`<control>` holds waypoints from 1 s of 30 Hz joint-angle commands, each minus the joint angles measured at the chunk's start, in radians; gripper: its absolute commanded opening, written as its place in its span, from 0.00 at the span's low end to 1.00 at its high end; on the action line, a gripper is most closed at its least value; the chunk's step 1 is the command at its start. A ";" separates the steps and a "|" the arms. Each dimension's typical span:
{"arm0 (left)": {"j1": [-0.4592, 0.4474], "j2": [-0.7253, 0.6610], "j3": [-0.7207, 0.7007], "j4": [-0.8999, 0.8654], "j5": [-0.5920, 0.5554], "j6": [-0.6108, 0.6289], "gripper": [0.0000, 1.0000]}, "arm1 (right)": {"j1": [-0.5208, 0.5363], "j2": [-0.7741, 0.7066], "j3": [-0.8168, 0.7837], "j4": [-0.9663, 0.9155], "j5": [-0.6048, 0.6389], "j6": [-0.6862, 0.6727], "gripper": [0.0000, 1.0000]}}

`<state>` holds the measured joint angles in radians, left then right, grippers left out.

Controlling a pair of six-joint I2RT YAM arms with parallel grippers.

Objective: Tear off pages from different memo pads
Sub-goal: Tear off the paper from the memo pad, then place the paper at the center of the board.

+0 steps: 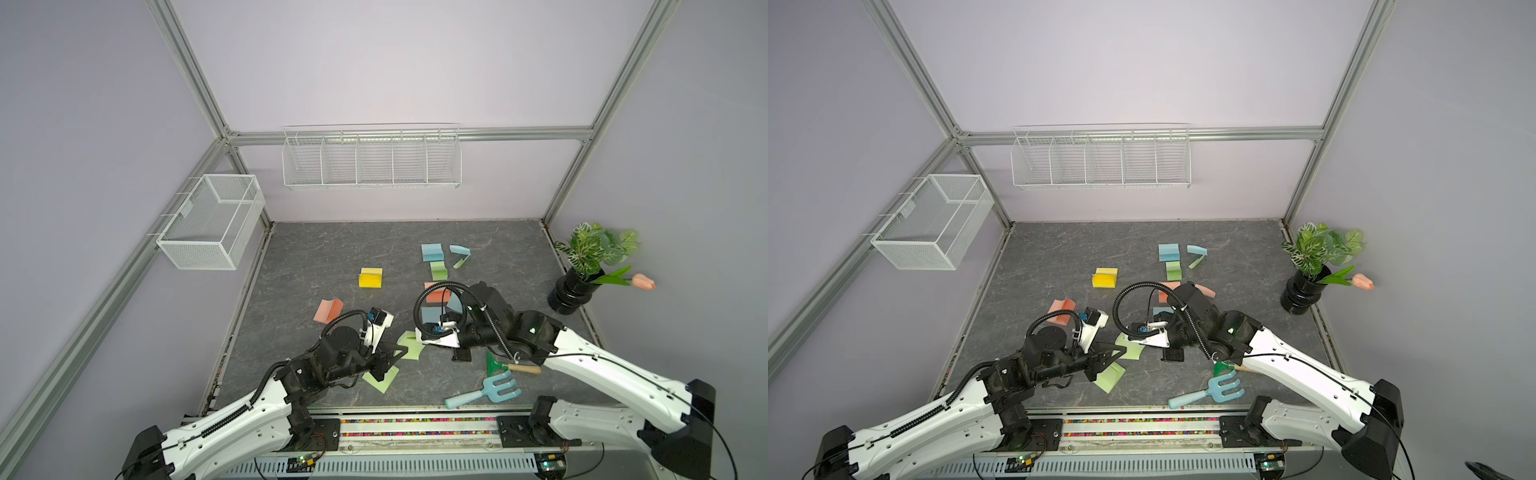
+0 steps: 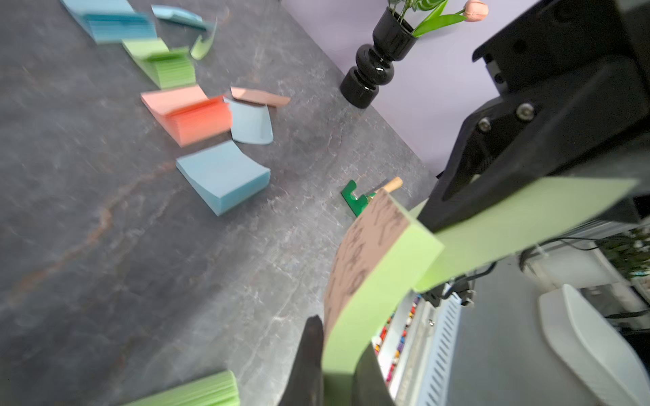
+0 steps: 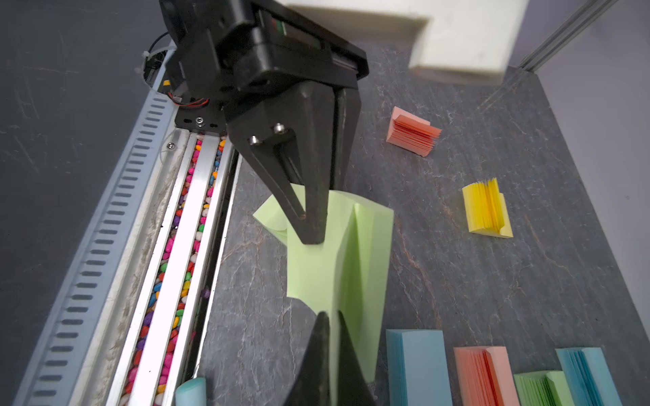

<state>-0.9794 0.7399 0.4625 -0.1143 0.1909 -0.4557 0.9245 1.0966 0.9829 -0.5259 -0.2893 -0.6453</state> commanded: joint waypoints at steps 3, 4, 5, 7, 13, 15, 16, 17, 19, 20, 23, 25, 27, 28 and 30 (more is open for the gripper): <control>0.007 -0.025 0.016 -0.116 -0.226 -0.061 0.00 | -0.004 -0.087 -0.040 0.084 0.120 0.015 0.06; 0.006 -0.032 0.018 -0.131 -0.252 -0.067 0.00 | -0.005 -0.099 -0.044 0.091 0.137 0.014 0.07; 0.006 -0.040 0.018 -0.141 -0.270 -0.072 0.00 | -0.004 -0.108 -0.046 0.096 0.150 0.011 0.07; 0.006 -0.059 0.010 -0.151 -0.303 -0.071 0.00 | -0.004 -0.125 -0.050 0.101 0.178 0.006 0.07; 0.007 -0.125 0.005 -0.229 -0.418 -0.084 0.00 | -0.004 -0.152 -0.034 0.047 0.291 -0.066 0.06; 0.007 -0.150 0.003 -0.257 -0.460 -0.095 0.00 | -0.005 -0.145 -0.037 0.001 0.382 -0.134 0.07; 0.007 -0.166 -0.003 -0.264 -0.475 -0.104 0.00 | -0.005 -0.135 -0.041 -0.016 0.448 -0.166 0.07; 0.006 -0.180 -0.010 -0.266 -0.484 -0.111 0.00 | -0.007 -0.120 -0.046 -0.025 0.512 -0.181 0.07; 0.007 -0.212 -0.015 -0.277 -0.488 -0.117 0.00 | -0.032 -0.078 -0.055 -0.057 0.603 -0.216 0.06; 0.007 -0.225 -0.015 -0.283 -0.489 -0.118 0.00 | -0.048 -0.059 -0.059 -0.077 0.619 -0.237 0.06; 0.007 -0.265 -0.018 -0.296 -0.484 -0.124 0.00 | -0.107 0.000 -0.097 -0.095 0.647 -0.314 0.07; 0.007 -0.282 -0.024 -0.296 -0.471 -0.130 0.00 | -0.154 0.041 -0.151 -0.082 0.652 -0.367 0.07; 0.006 -0.286 -0.024 -0.301 -0.464 -0.136 0.00 | -0.200 0.077 -0.192 -0.055 0.639 -0.418 0.06; 0.007 -0.286 -0.024 -0.302 -0.459 -0.141 0.00 | -0.223 0.094 -0.215 -0.032 0.628 -0.439 0.07; 0.007 -0.284 -0.025 -0.301 -0.448 -0.145 0.00 | -0.273 0.121 -0.252 0.025 0.595 -0.472 0.07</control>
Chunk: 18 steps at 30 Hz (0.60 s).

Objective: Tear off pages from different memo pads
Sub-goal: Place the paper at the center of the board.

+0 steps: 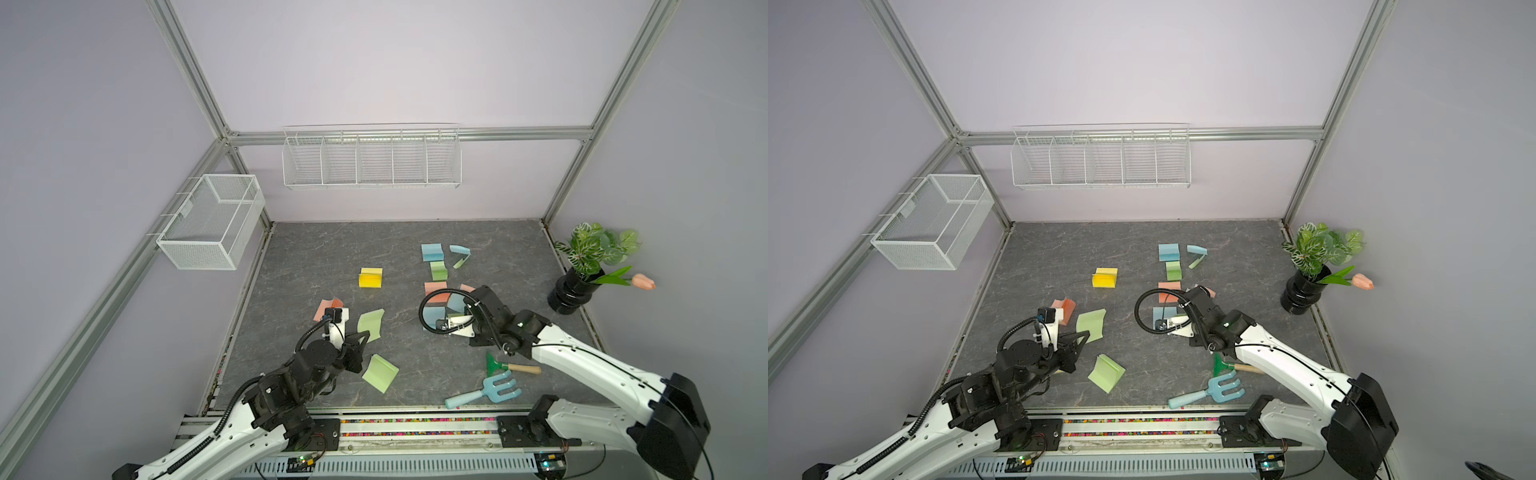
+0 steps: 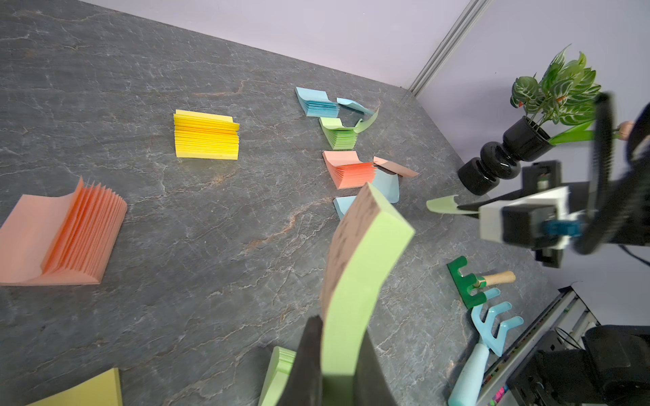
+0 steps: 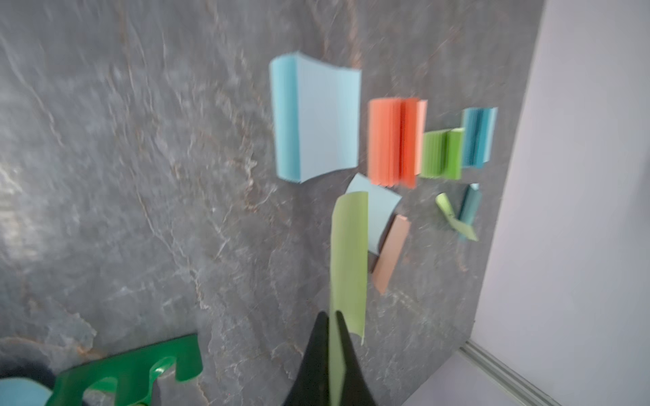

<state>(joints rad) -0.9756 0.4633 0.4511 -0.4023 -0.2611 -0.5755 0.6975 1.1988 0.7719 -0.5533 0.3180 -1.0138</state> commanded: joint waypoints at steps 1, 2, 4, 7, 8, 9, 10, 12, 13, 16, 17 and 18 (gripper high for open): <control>0.003 -0.009 -0.015 -0.012 0.010 -0.028 0.00 | -0.072 0.031 -0.055 0.087 -0.026 -0.116 0.08; 0.002 -0.008 -0.015 -0.010 0.014 -0.028 0.00 | -0.090 0.043 -0.061 0.112 -0.038 -0.124 0.08; 0.002 -0.013 -0.017 -0.009 0.025 -0.033 0.00 | -0.120 0.067 -0.060 0.141 -0.063 -0.145 0.08; 0.002 -0.022 -0.020 -0.008 0.038 -0.035 0.00 | -0.150 0.103 -0.066 0.179 -0.076 -0.176 0.10; 0.003 -0.026 -0.020 -0.008 0.041 -0.036 0.00 | -0.161 0.117 -0.065 0.193 -0.074 -0.181 0.10; 0.003 -0.029 -0.021 -0.008 0.043 -0.037 0.00 | -0.172 0.131 -0.067 0.210 -0.078 -0.188 0.11; 0.003 -0.032 -0.023 -0.006 0.046 -0.038 0.00 | -0.184 0.143 -0.074 0.234 -0.081 -0.189 0.15; 0.002 -0.037 -0.025 -0.003 0.052 -0.040 0.00 | -0.200 0.161 -0.082 0.253 -0.086 -0.191 0.25; 0.003 -0.038 -0.028 0.001 0.056 -0.040 0.00 | -0.203 0.170 -0.075 0.228 -0.093 -0.193 0.27; 0.003 -0.031 -0.032 0.014 0.072 -0.043 0.00 | -0.205 0.183 -0.030 0.070 -0.137 -0.174 0.37; 0.003 -0.029 -0.033 0.023 0.079 -0.044 0.00 | -0.202 0.182 -0.012 0.012 -0.156 -0.161 0.43; 0.002 -0.024 -0.036 0.033 0.086 -0.045 0.00 | -0.200 0.178 0.001 -0.025 -0.168 -0.152 0.46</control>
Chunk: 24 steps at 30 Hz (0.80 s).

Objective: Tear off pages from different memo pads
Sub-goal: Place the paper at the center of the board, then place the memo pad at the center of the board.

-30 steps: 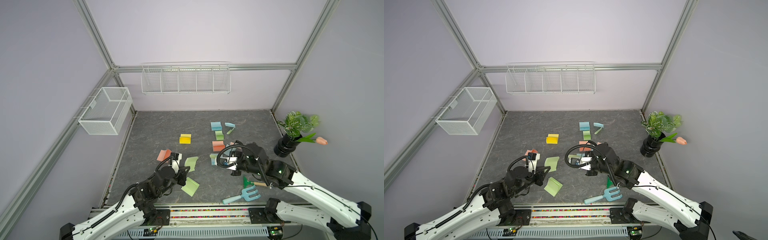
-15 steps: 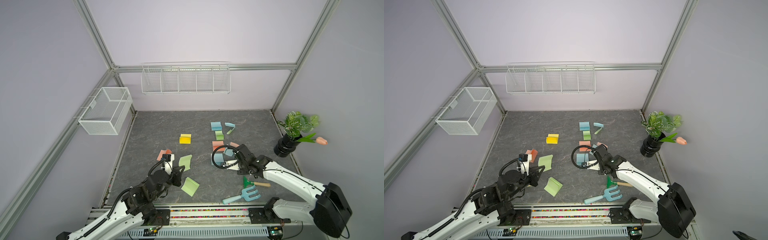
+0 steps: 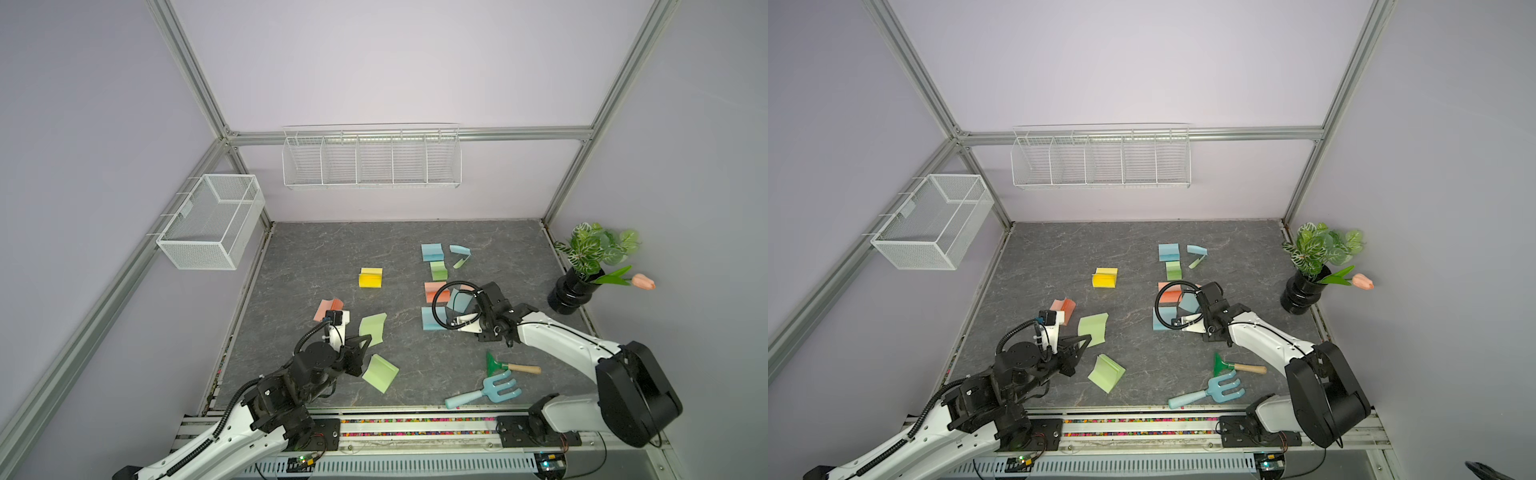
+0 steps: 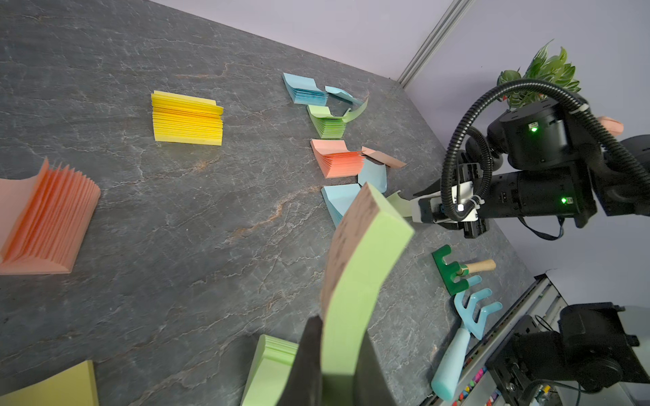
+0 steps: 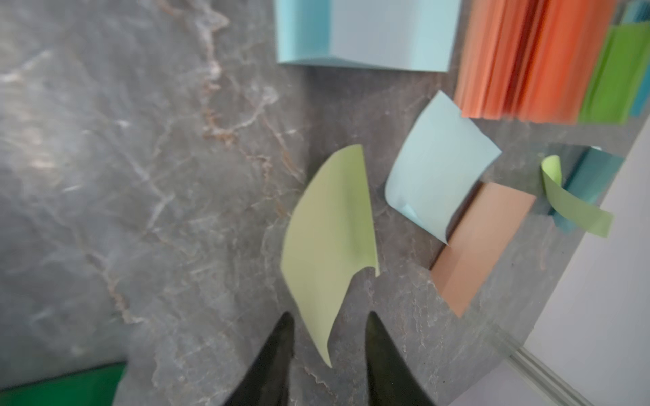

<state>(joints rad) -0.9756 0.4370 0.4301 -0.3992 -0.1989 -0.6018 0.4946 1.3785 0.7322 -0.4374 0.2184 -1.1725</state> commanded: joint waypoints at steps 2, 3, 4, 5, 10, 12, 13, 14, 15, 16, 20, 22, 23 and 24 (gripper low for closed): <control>0.003 0.018 -0.020 0.060 0.043 -0.029 0.00 | 0.025 -0.032 0.061 -0.174 -0.070 0.042 0.46; 0.003 0.031 -0.021 0.077 0.056 -0.038 0.00 | 0.033 -0.051 0.071 -0.179 -0.071 0.060 0.47; 0.003 0.048 -0.023 0.103 0.077 -0.057 0.00 | 0.046 -0.083 0.083 -0.179 -0.073 0.093 0.52; 0.003 0.073 -0.028 0.136 0.105 -0.077 0.00 | 0.059 -0.120 0.094 -0.168 -0.073 0.132 0.62; 0.003 0.238 -0.057 0.355 0.265 -0.217 0.00 | 0.102 -0.356 0.095 -0.010 -0.059 0.425 0.89; 0.002 0.326 -0.047 0.416 0.320 -0.258 0.00 | 0.101 -0.458 0.070 0.093 -0.002 0.623 0.89; 0.002 0.383 -0.041 0.451 0.345 -0.281 0.00 | 0.099 -0.511 0.051 0.143 0.050 0.747 0.89; 0.002 0.434 -0.038 0.489 0.365 -0.311 0.00 | 0.095 -0.564 0.026 0.184 0.106 0.872 0.89; 0.001 0.474 -0.035 0.518 0.375 -0.337 0.00 | 0.089 -0.605 -0.001 0.215 0.159 0.987 0.89; -0.002 0.525 -0.034 0.557 0.387 -0.368 0.00 | 0.081 -0.653 -0.034 0.243 0.219 1.129 0.89; -0.021 0.703 -0.015 0.690 0.406 -0.462 0.00 | 0.050 -0.792 -0.171 0.313 0.145 1.388 0.89; -0.026 0.783 0.003 0.739 0.413 -0.510 0.00 | 0.049 -0.823 -0.208 0.317 0.092 1.432 0.89; -0.030 0.823 0.012 0.766 0.415 -0.533 0.00 | 0.047 -0.829 -0.214 0.303 0.090 1.466 0.89; -0.034 0.855 0.022 0.792 0.414 -0.547 0.00 | 0.049 -0.830 -0.213 0.281 0.091 1.492 0.89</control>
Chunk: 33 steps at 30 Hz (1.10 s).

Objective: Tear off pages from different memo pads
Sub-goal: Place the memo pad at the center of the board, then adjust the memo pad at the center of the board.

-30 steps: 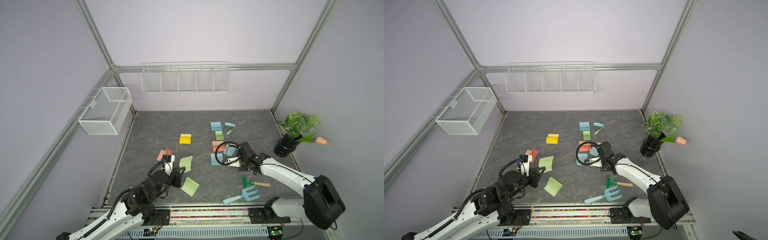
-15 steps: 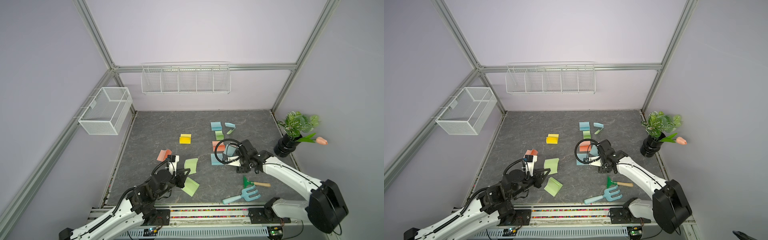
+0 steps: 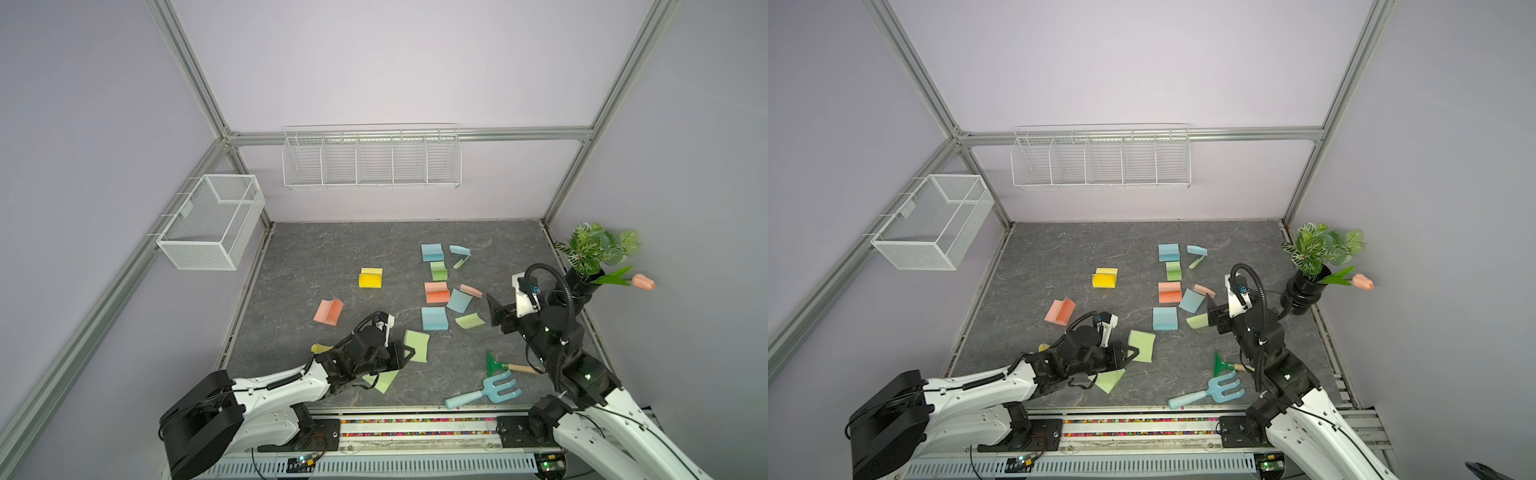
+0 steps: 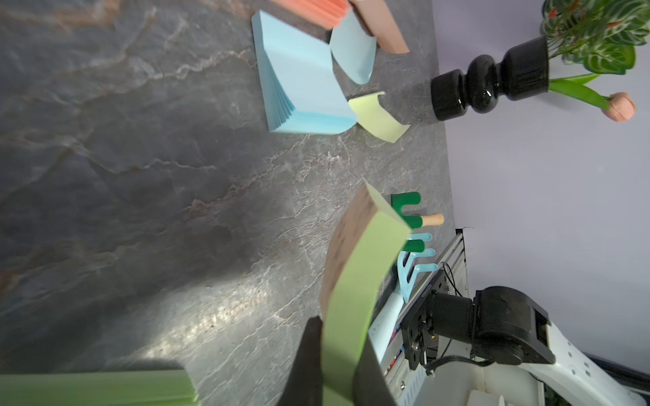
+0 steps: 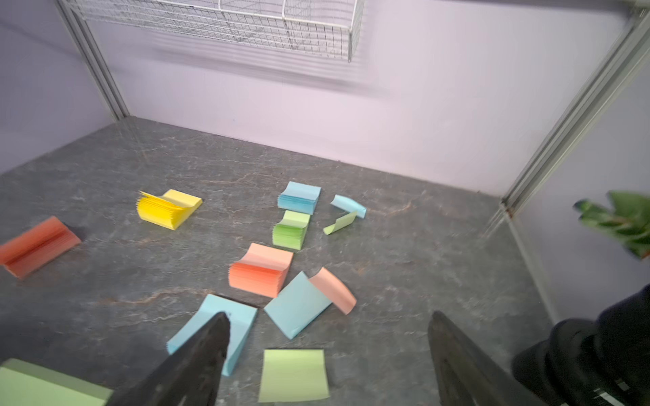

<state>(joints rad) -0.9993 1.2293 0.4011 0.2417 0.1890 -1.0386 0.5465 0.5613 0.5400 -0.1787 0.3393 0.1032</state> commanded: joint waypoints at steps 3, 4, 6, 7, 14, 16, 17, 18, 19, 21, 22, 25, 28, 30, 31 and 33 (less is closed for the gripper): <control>-0.034 0.164 0.098 0.189 0.022 -0.144 0.00 | -0.005 -0.006 -0.017 -0.028 -0.056 0.261 0.89; -0.042 0.199 0.121 0.186 0.023 -0.147 0.00 | -0.005 -0.006 -0.022 -0.030 -0.073 0.270 0.89; -0.055 0.261 0.162 0.185 0.026 -0.156 0.00 | -0.006 -0.008 -0.038 -0.023 -0.103 0.292 0.89; -0.060 0.295 0.179 0.191 0.027 -0.163 0.00 | -0.006 -0.009 -0.042 -0.026 -0.114 0.298 0.89; -0.061 0.306 0.265 -0.007 -0.043 -0.124 0.47 | -0.006 -0.076 -0.050 -0.105 -0.134 0.280 0.89; -0.061 0.231 0.294 -0.174 -0.132 -0.079 0.56 | -0.005 -0.091 -0.060 -0.120 -0.147 0.283 0.89; -0.061 0.179 0.311 -0.269 -0.183 -0.055 0.59 | -0.006 -0.093 -0.061 -0.132 -0.150 0.288 0.89; -0.060 0.138 0.327 -0.344 -0.227 -0.026 0.61 | -0.006 -0.092 -0.062 -0.142 -0.153 0.290 0.89; -0.061 0.083 0.339 -0.423 -0.278 0.001 0.63 | -0.006 -0.086 -0.065 -0.153 -0.159 0.290 0.89; -0.060 -0.011 0.357 -0.544 -0.365 0.028 0.66 | -0.005 -0.063 -0.063 -0.168 -0.169 0.285 0.89; -0.061 -0.060 0.362 -0.597 -0.408 0.035 0.67 | -0.003 -0.045 -0.059 -0.175 -0.181 0.282 0.89; -0.061 -0.177 0.348 -0.729 -0.526 0.028 0.68 | 0.006 0.025 -0.045 -0.174 -0.254 0.265 0.89; -0.061 -0.276 0.292 -0.795 -0.584 0.014 0.68 | 0.070 0.128 -0.011 -0.178 -0.291 0.233 0.89; -0.061 -0.330 0.247 -0.833 -0.586 -0.012 0.68 | 0.145 0.199 0.015 -0.187 -0.261 0.210 0.89; -0.061 -0.357 0.225 -0.858 -0.575 -0.026 0.67 | 0.185 0.238 0.029 -0.189 -0.247 0.202 0.89; -0.061 -0.402 0.187 -0.904 -0.534 -0.037 0.63 | 0.235 0.296 0.052 -0.187 -0.250 0.194 0.89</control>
<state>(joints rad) -1.0569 0.8642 0.6342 -0.5079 -0.3206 -1.0454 0.7284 0.8089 0.5491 -0.3553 0.1032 0.3313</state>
